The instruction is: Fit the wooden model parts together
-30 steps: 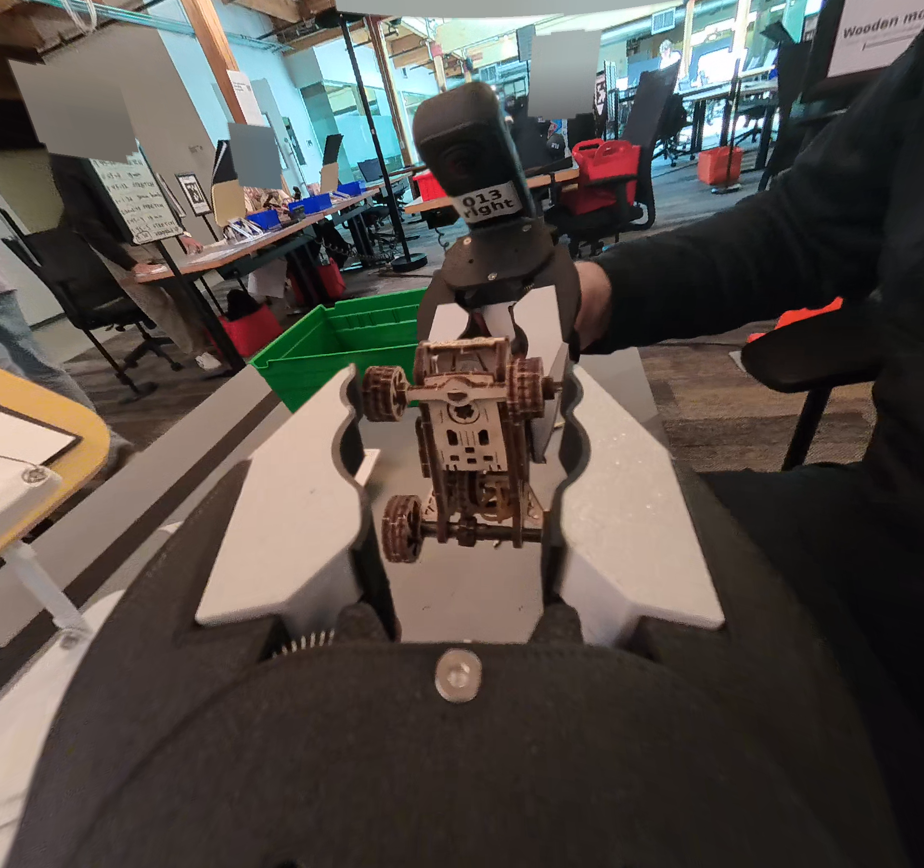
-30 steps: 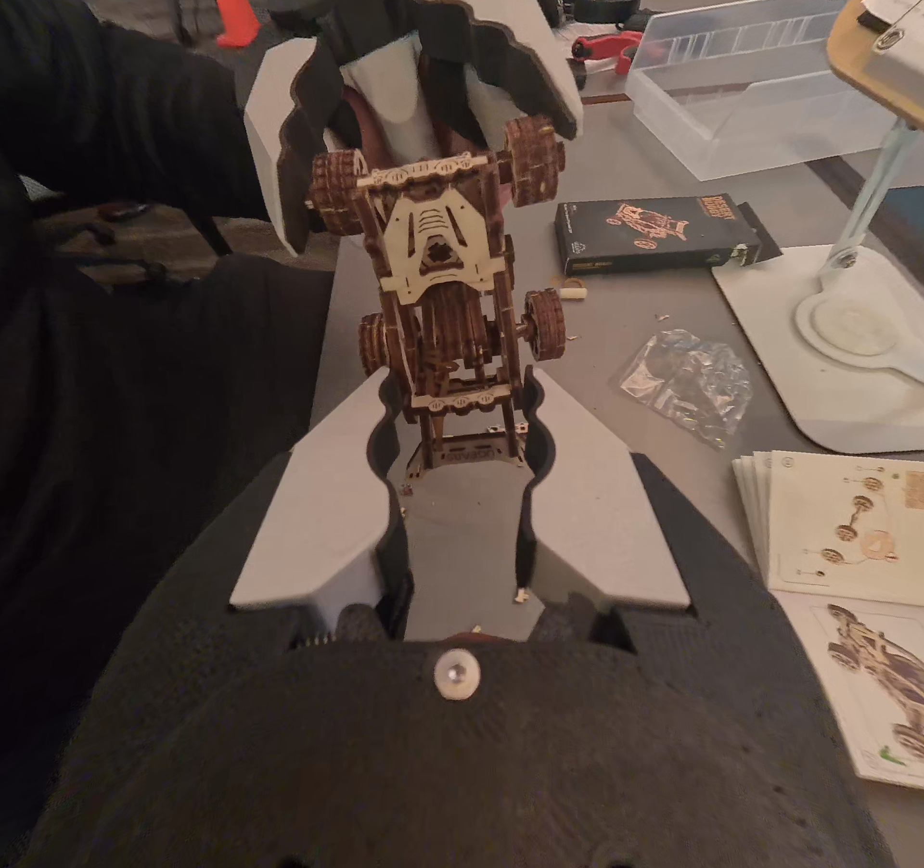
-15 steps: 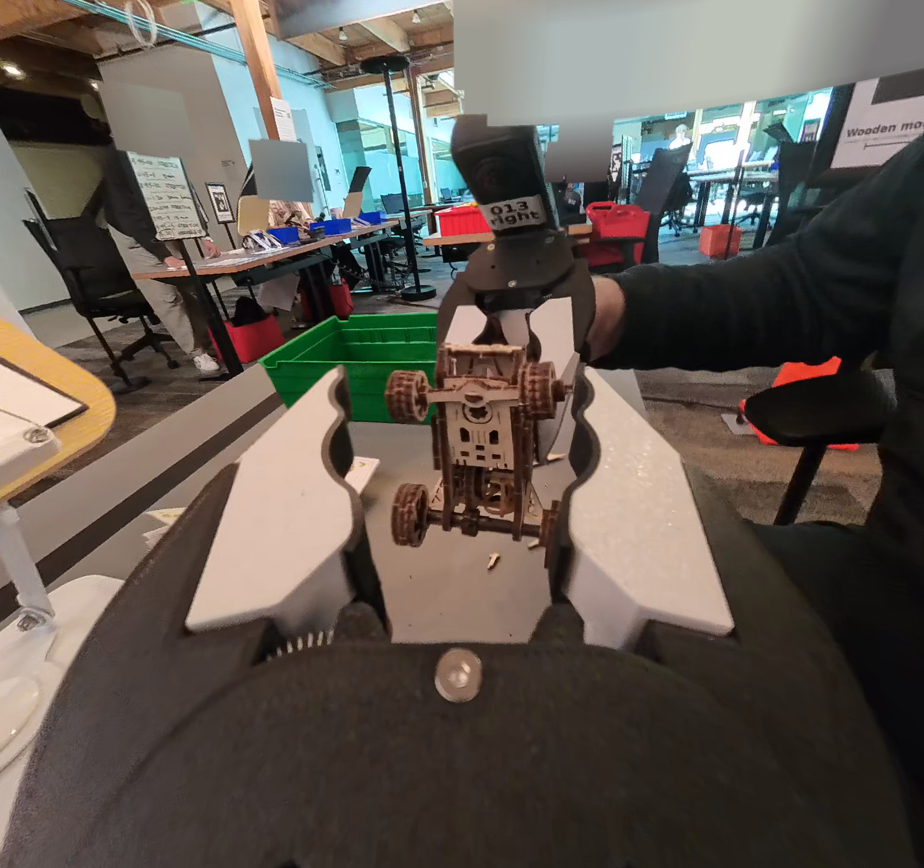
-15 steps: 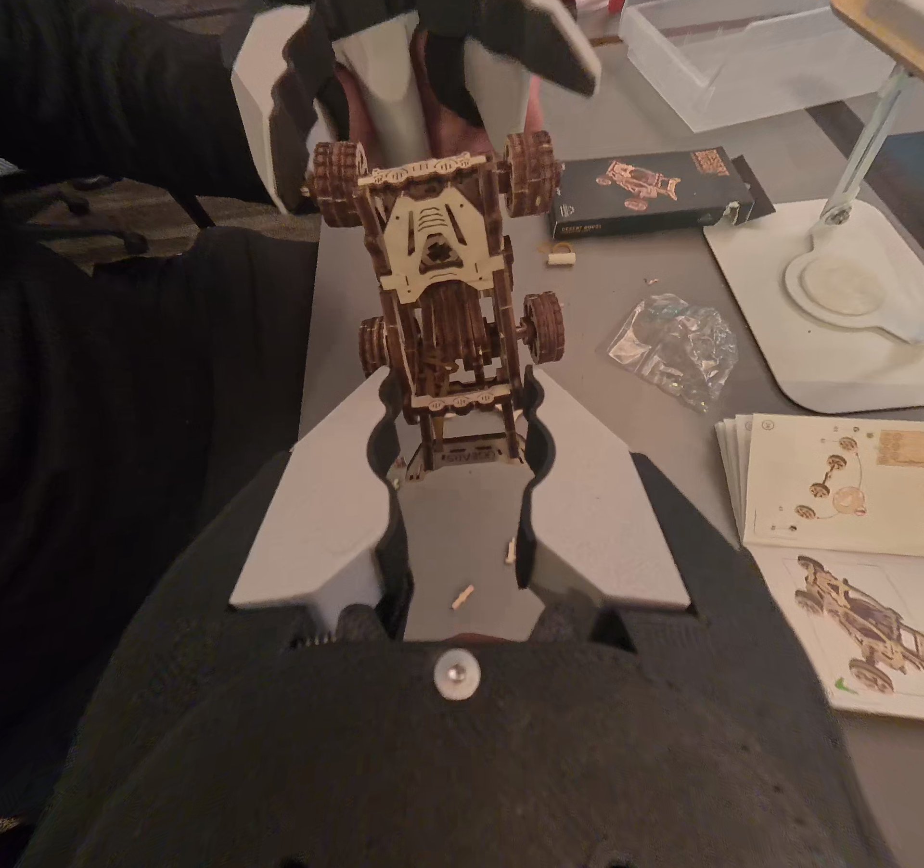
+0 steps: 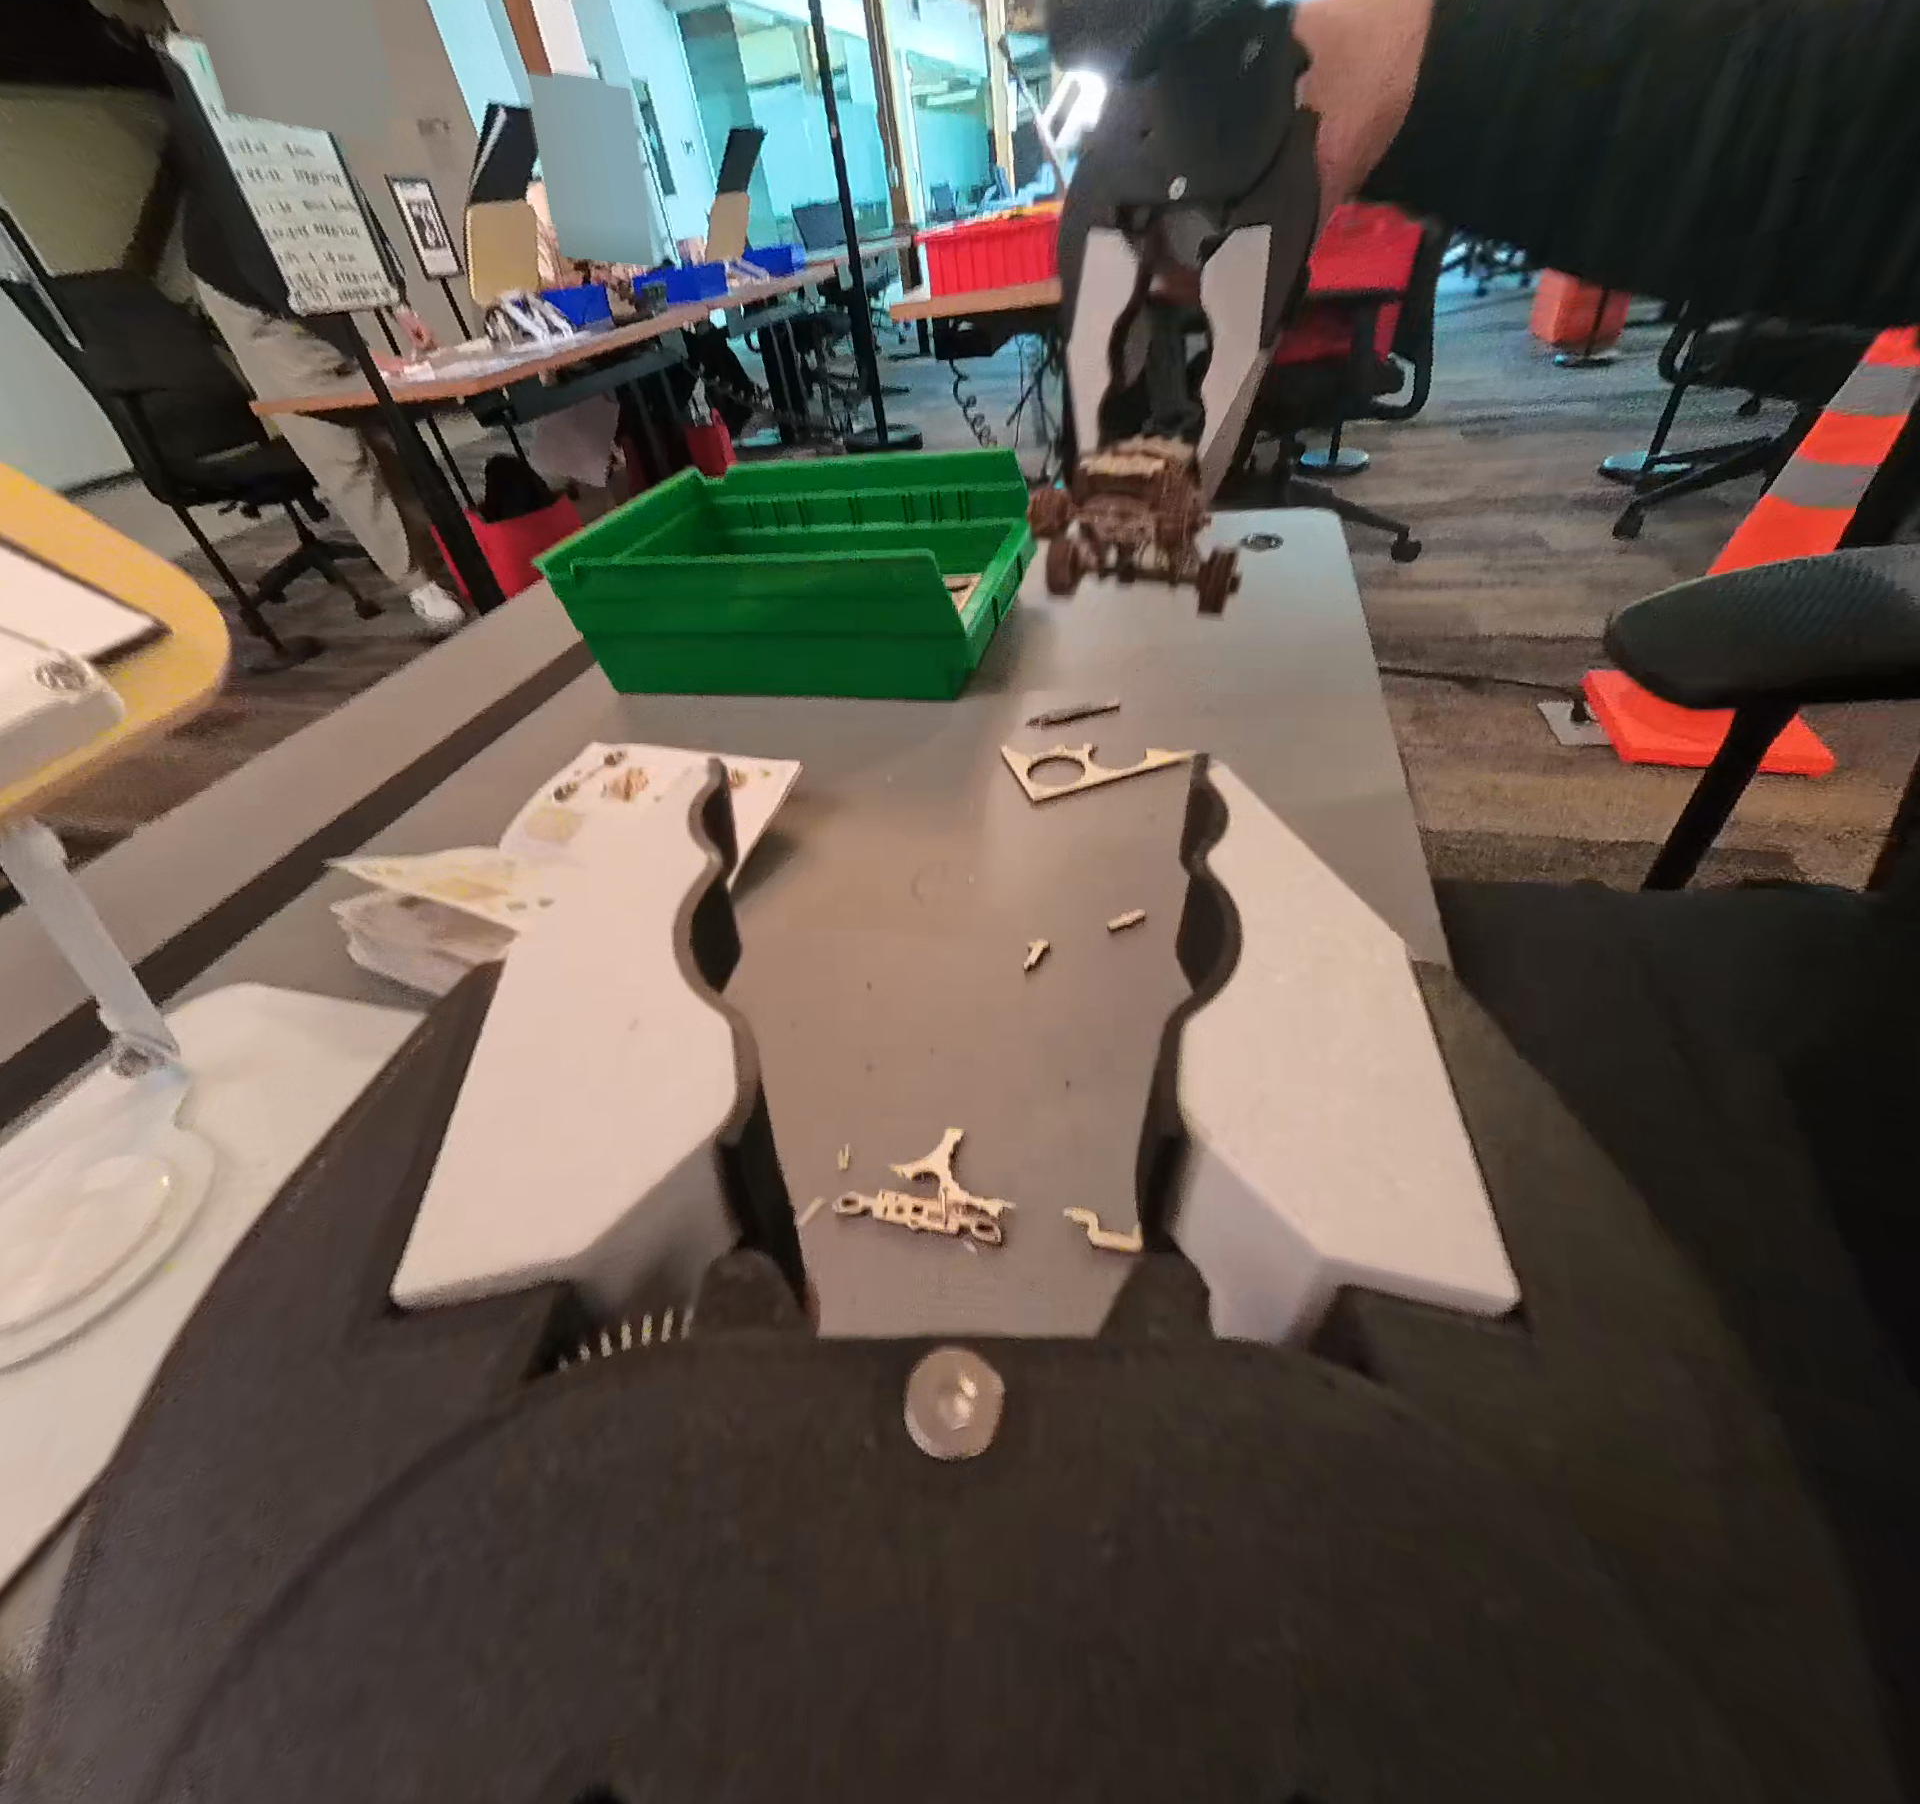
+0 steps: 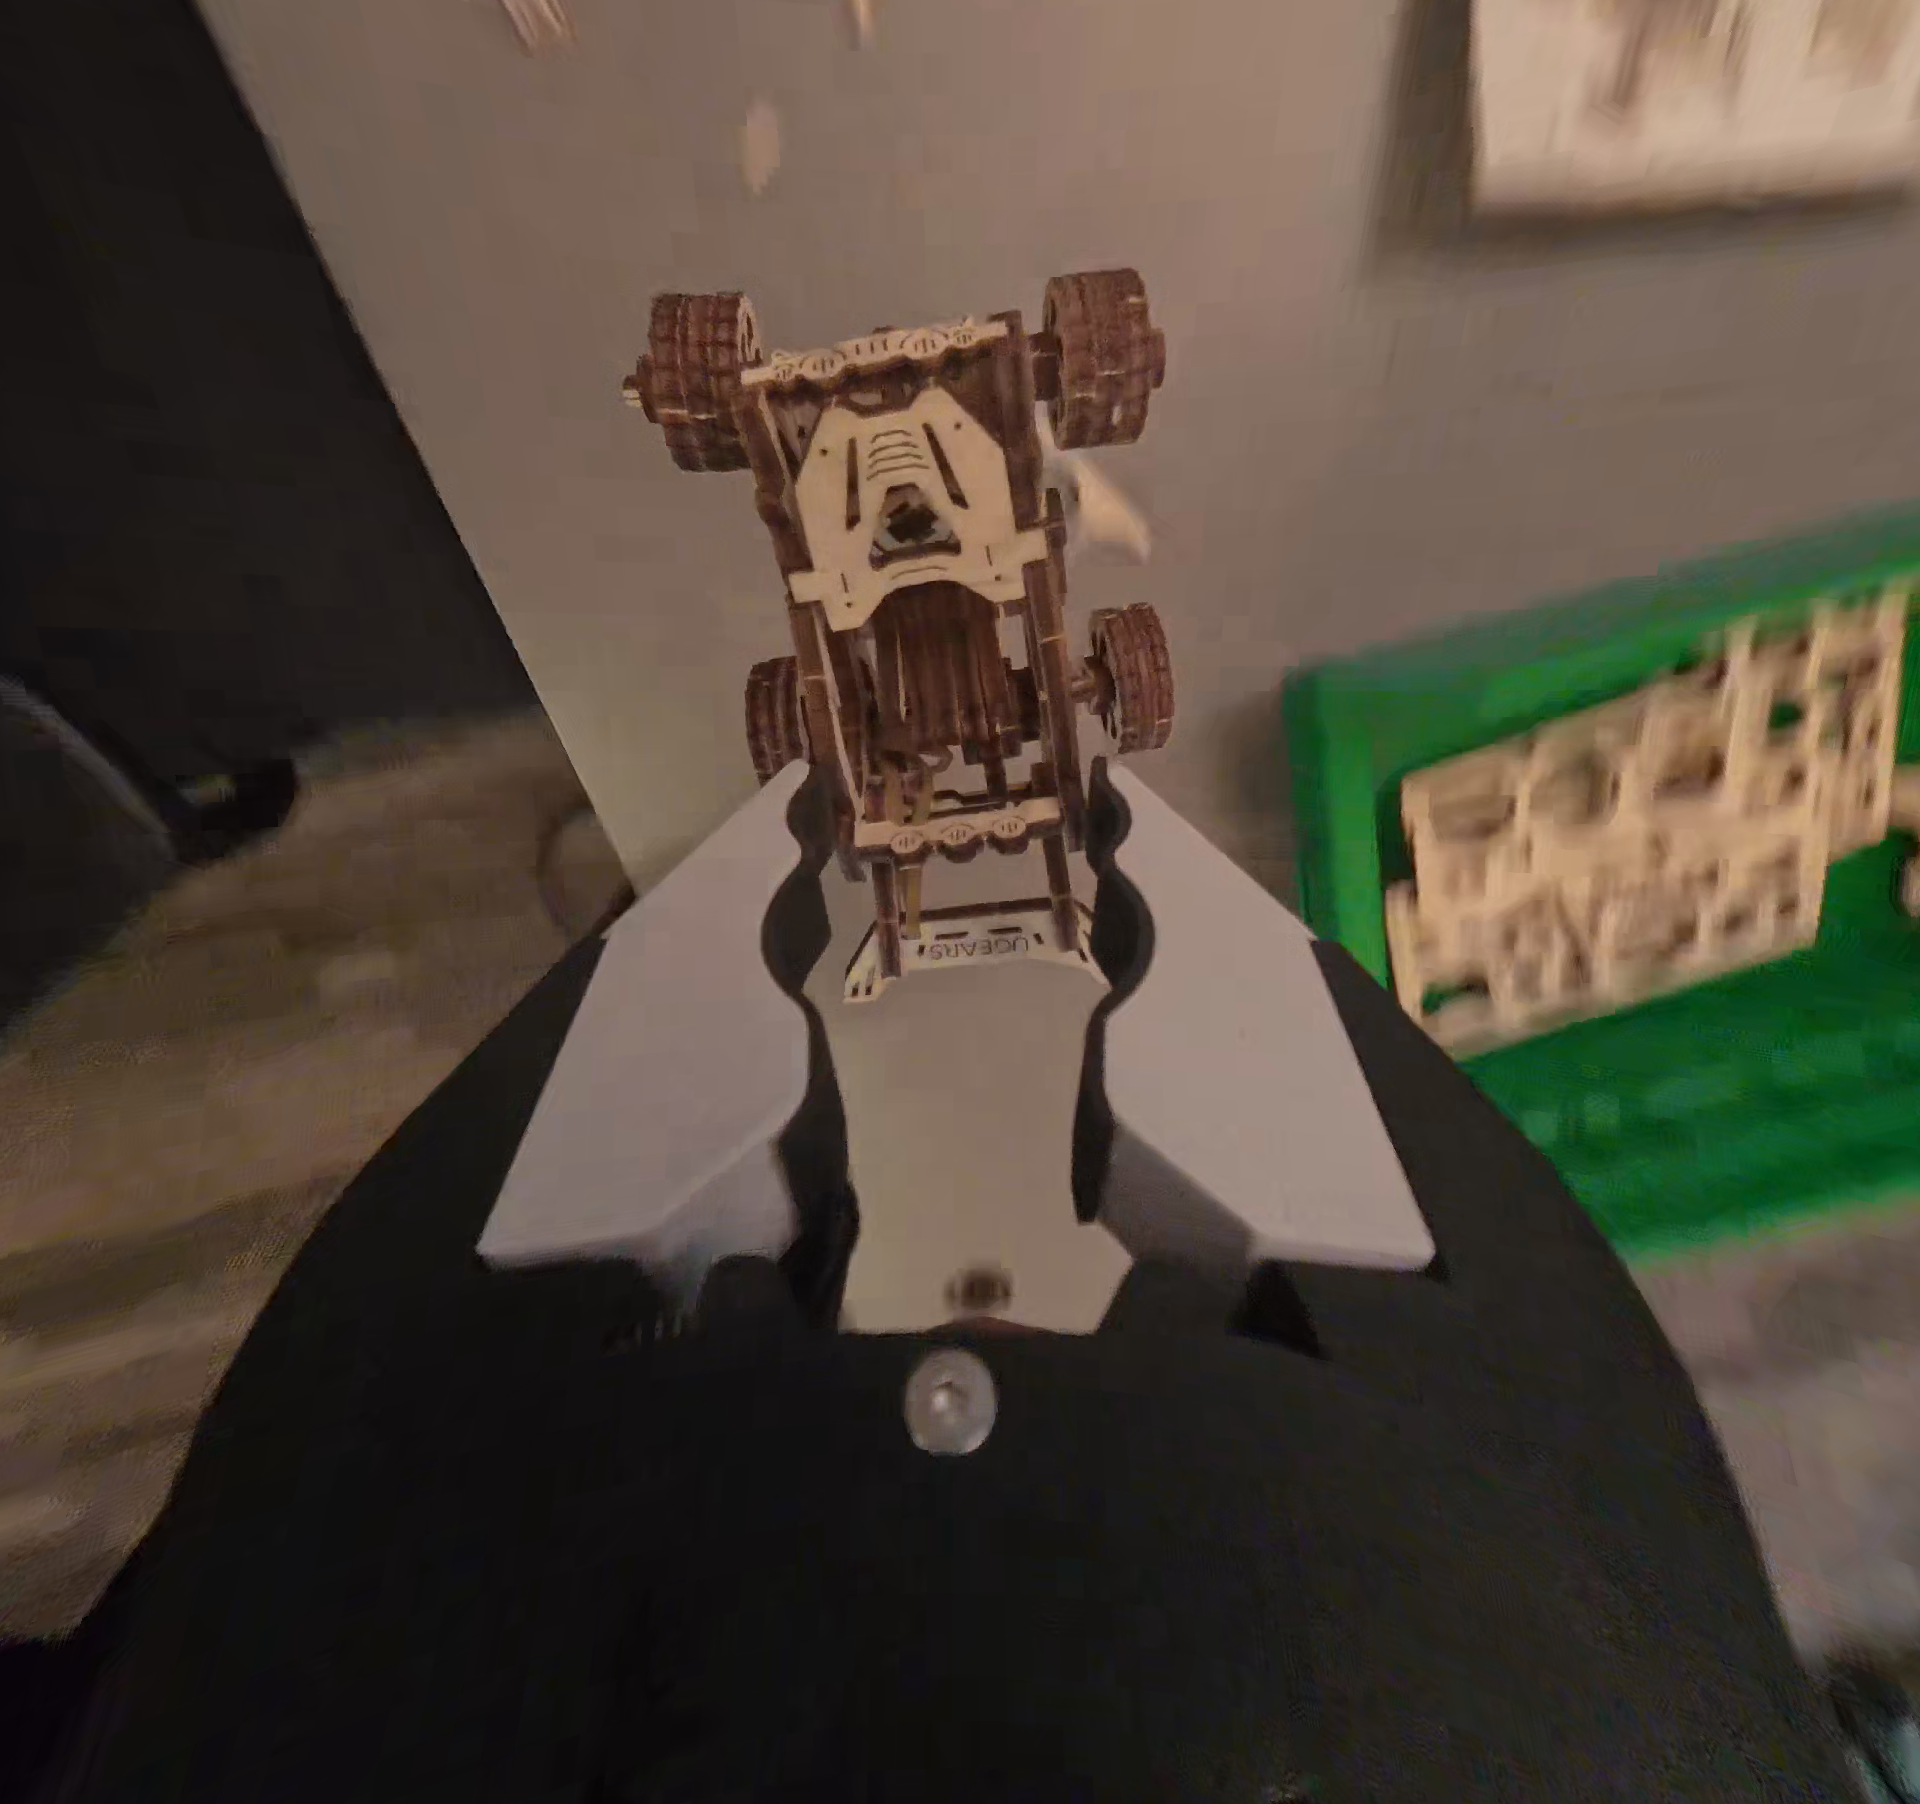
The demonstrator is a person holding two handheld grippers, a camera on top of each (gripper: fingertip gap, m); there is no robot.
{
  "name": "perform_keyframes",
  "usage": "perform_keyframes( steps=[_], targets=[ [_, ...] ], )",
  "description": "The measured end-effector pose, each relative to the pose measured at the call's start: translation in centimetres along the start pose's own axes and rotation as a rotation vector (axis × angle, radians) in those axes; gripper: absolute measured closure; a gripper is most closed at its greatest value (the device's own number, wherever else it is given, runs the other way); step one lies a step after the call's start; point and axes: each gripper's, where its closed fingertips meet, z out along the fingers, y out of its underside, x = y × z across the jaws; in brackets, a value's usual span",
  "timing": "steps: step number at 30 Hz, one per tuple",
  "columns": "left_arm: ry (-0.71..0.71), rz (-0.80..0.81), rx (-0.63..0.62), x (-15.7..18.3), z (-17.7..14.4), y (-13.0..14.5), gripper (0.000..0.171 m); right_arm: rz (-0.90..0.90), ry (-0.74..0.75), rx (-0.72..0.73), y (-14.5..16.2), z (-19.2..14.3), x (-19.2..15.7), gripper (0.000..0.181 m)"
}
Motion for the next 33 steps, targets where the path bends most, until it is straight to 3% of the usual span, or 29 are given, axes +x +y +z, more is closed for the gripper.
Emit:
perform_keyframes(
  steps=[3, 6, 12, 15, 20, 24, 31, 33],
  targets=[
    [0.004, -0.023, -0.028, 0.2, -0.1, 1.2, 0.088, 0.106, 0.020, -0.242, 7.6, -0.2, 0.5, 0.135],
    [0.008, -0.018, -0.057, 0.4, -0.4, 1.9, 0.089, 0.173, 0.016, -0.412, 13.4, 0.5, 0.8, 0.134],
    [0.016, -0.016, -0.120, 0.8, -1.4, 3.4, 0.092, 0.182, 0.012, -0.638, 19.4, 2.1, 1.6, 0.134],
    [0.016, -0.012, -0.135, 1.0, -1.8, 3.6, 0.093, 0.159, -0.013, -0.718, 20.8, 3.2, 1.7, 0.134],
    [0.008, -0.015, -0.144, 1.5, -2.1, 3.7, 0.093, 0.131, -0.020, -0.735, 20.5, 5.4, 2.2, 0.133],
    [0.022, 0.026, -0.154, 2.6, -2.4, 2.8, 0.094, 0.169, -0.007, -0.679, 20.1, 5.2, 2.2, 0.109],
    [0.029, 0.072, -0.162, 3.5, -2.4, 1.7, 0.094, 0.178, -0.003, -0.535, 21.2, 4.2, 2.4, 0.136],
    [0.025, 0.066, -0.158, 3.4, -2.3, 1.7, 0.094, 0.168, -0.003, -0.518, 21.2, 4.5, 2.4, 0.136]
  ],
)
